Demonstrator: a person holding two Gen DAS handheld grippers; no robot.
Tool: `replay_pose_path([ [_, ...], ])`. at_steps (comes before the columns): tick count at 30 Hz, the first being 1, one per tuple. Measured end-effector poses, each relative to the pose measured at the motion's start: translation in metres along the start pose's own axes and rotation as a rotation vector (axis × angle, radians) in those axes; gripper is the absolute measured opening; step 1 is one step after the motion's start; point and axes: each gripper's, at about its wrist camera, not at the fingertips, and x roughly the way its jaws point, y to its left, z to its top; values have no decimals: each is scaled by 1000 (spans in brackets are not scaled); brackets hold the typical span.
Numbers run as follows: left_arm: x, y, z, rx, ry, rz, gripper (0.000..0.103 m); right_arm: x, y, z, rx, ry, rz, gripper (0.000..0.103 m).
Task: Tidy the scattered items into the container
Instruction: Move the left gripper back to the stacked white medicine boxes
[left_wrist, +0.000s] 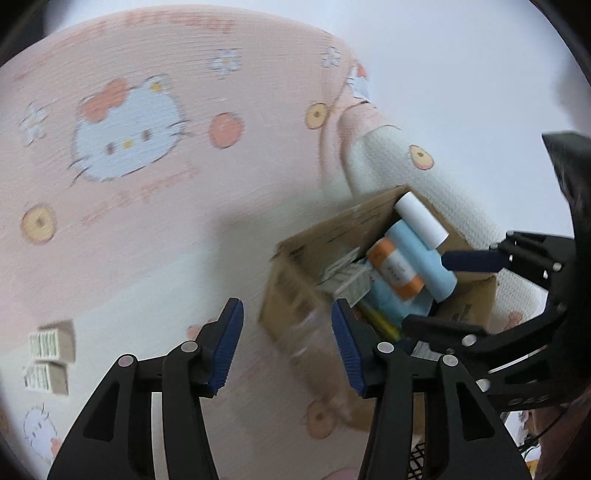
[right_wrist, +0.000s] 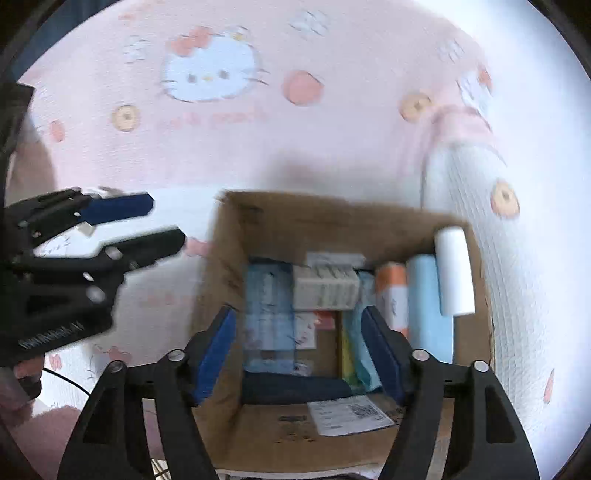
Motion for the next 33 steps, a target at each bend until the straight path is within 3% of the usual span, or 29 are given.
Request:
replay_pose_path([
  [3, -8, 37, -17, -64, 4, 22, 54, 0, 29, 11, -28, -19, 60, 70],
  [7, -17, 92, -45, -169, 5, 85, 54, 5, 81, 23, -53, -115, 98, 71],
  [10, -27, 133, -69, -215, 8, 134, 54, 28, 110, 34, -51, -145, 147, 74],
  [13, -32, 176, -94, -252, 24, 225, 54, 54, 136, 45, -48, -120, 246, 74],
  [17, -31, 228, -121, -380, 40, 282, 54, 89, 169, 52, -37, -64, 340, 74],
  [23, -35, 282, -139, -545, -5, 297, 54, 144, 216, 68, -75, -28, 448, 74],
  [26, -45, 314, -137, -575, -73, 360, 54, 169, 226, 77, 16, -15, 583, 74],
  [29, -45, 347, -133, -600, -89, 405, 54, 191, 228, 88, 172, -44, 699, 74],
  [31, -45, 370, -132, -626, -113, 402, 54, 210, 229, 98, 268, -58, 741, 75],
  [33, -44, 389, -136, -685, -150, 346, 54, 226, 232, 105, 308, -19, 760, 75],
])
